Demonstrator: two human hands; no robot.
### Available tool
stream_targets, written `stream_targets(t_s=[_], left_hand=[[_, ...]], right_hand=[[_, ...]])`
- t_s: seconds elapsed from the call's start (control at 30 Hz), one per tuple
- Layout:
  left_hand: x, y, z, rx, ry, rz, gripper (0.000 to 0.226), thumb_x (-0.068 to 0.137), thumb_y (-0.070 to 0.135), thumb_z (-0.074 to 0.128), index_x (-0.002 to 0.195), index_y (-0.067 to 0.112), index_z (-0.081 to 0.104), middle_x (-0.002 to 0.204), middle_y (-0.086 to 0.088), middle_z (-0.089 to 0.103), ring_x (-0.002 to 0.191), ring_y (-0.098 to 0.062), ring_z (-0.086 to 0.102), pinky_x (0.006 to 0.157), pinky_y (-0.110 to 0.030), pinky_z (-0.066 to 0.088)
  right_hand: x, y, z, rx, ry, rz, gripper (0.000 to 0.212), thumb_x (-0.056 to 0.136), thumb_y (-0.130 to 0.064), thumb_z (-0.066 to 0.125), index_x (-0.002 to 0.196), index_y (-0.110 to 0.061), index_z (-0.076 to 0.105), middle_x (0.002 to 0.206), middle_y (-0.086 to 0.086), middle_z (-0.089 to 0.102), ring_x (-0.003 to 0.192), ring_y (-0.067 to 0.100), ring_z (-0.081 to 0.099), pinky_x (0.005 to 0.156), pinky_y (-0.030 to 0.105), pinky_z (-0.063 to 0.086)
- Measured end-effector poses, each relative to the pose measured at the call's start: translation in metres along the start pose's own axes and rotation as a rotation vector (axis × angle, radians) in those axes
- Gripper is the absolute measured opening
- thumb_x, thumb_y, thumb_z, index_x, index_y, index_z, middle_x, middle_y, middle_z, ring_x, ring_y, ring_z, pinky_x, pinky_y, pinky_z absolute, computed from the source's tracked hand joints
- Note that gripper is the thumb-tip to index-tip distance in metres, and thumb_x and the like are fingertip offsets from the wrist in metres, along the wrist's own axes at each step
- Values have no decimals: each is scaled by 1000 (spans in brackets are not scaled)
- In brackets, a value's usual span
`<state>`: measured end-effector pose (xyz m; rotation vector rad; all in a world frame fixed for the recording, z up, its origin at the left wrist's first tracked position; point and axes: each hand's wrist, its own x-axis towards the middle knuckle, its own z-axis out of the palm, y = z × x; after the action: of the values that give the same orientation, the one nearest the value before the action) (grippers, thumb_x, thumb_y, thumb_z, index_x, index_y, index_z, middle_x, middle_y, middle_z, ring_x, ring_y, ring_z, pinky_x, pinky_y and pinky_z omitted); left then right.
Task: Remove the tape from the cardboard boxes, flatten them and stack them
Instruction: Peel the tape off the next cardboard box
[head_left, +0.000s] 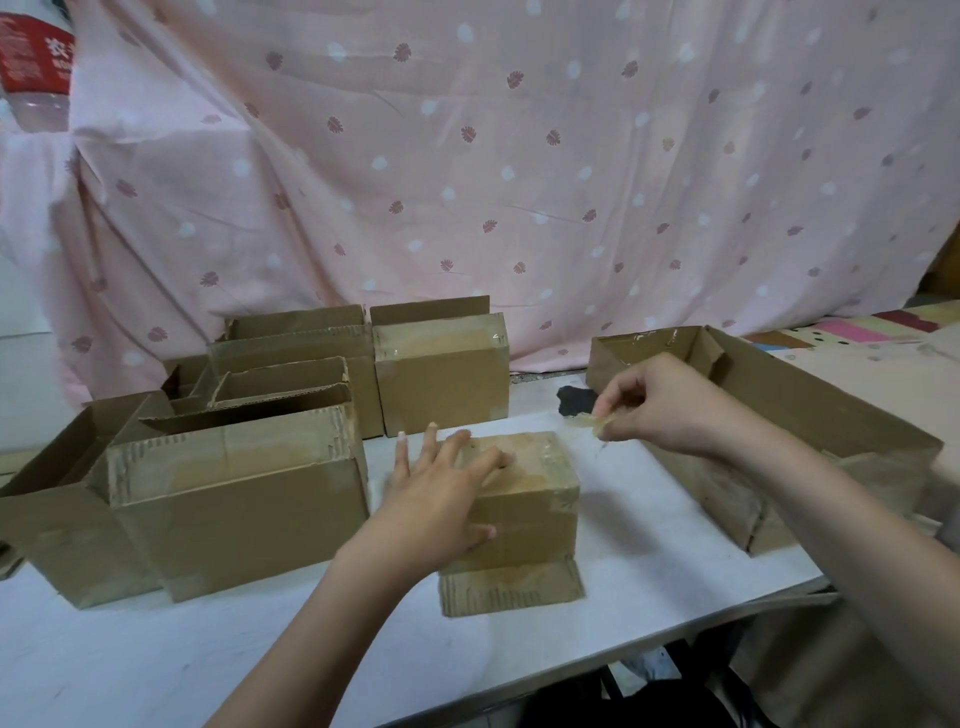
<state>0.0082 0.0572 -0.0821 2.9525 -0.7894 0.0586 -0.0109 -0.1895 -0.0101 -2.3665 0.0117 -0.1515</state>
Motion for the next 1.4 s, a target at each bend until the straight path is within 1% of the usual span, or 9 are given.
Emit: stream_targets(t_s=[0.1,0.2,0.4,0.57,0.83,1.0,1.1,1.2,1.4], left_hand=[[0,12,9,64,49,75,67,91,20,60,145,26,20,165,-3,2,153,-26,-4,122,-50,-7],[1,15,14,108,65,74,74,91,22,56,150,19,11,166,-6,-2,153,-26,-3,123,-48,-3],[-4,10,13,127,33,92,77,94,30,53,154,19,6,166,-4,-9,153,-22,-8,123,-46,-3],[-4,10,15,121,61,99,77,93,31,54,154,20,7,166,-2,-9,153,-22,-8,124,-45,-3],[-7,12,18,123,105,90,73,93,32,52,152,22,10,166,-2,-7,153,-21,-8,123,-46,-3],[-6,15,19,152,103,68,77,94,37,50,154,20,6,166,-4,-8,153,-22,-7,123,-48,-3],[-6,16,21,165,105,50,80,96,44,47,155,16,1,166,-6,-9,153,-24,-7,123,-48,-3],[-6,16,23,166,105,19,85,97,47,44,157,11,-5,166,-7,-9,153,-24,-8,123,-48,-4],[-4,18,22,170,66,7,85,100,47,40,157,11,-10,165,-7,-13,152,-23,-11,123,-48,-6]], right_hand=[[2,-1,10,-4,-9,-55,19,83,-7,76,98,-15,66,88,11,70,64,15,64,64,29,51],[4,-1,18,67,-47,-122,44,92,-7,61,119,-41,57,84,0,66,72,15,72,73,38,56],[9,-14,26,-50,-60,-148,18,97,-19,60,83,-20,72,72,-5,76,77,16,73,82,45,58],[12,-23,27,-234,-31,-227,17,94,-26,68,79,-17,65,63,-7,72,59,0,64,57,20,47],[13,-23,30,-75,-73,-198,18,84,-30,80,72,-20,69,68,-3,66,59,12,61,58,24,44],[8,-18,38,183,-150,-168,9,95,-11,61,103,-13,66,86,8,67,72,24,75,90,54,55],[5,-18,41,204,-226,-159,47,100,-6,48,134,-38,57,90,8,59,79,19,74,90,39,58],[-2,-22,41,68,-248,-116,35,98,-5,49,112,-27,72,95,5,71,93,13,72,78,20,55],[-5,-28,43,-401,-68,-191,28,89,-9,56,93,-31,73,92,-6,67,94,15,61,75,31,50]])
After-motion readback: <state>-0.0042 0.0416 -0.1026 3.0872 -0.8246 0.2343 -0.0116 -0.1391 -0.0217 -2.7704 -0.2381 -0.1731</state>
